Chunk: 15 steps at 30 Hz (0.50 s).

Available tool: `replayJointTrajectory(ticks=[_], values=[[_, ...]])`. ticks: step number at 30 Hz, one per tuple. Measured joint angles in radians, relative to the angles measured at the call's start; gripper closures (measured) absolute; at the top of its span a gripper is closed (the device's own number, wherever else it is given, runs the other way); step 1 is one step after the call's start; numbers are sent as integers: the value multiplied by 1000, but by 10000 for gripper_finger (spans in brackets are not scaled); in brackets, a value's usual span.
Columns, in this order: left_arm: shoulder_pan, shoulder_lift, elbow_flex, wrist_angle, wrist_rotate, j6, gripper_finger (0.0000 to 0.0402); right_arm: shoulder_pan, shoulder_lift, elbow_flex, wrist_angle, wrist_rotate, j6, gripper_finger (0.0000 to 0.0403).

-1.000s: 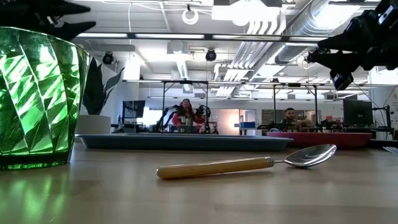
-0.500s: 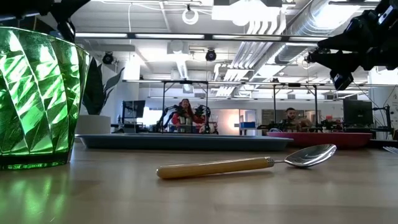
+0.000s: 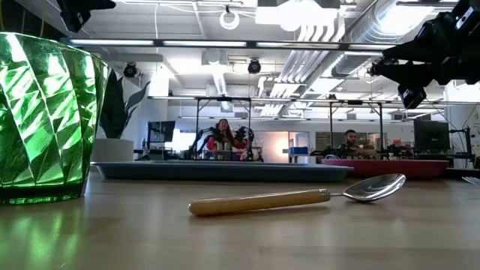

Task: Pick and place plate/cup/fork/spoon on tray
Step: Put the green cup on the top left of the blue tray

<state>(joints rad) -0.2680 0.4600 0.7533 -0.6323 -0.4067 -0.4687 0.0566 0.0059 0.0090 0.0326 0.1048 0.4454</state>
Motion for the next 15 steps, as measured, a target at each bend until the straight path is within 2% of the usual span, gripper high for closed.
replayJointTrajectory(ticks=[7, 15], values=[[0, 154, 141, -181, 46, -19, 296, 0, 0, 0, 0, 0, 0, 263], [0, 295, 170, -255, 204, -102, 296, 0, 0, 0, 0, 1, 1, 263]])
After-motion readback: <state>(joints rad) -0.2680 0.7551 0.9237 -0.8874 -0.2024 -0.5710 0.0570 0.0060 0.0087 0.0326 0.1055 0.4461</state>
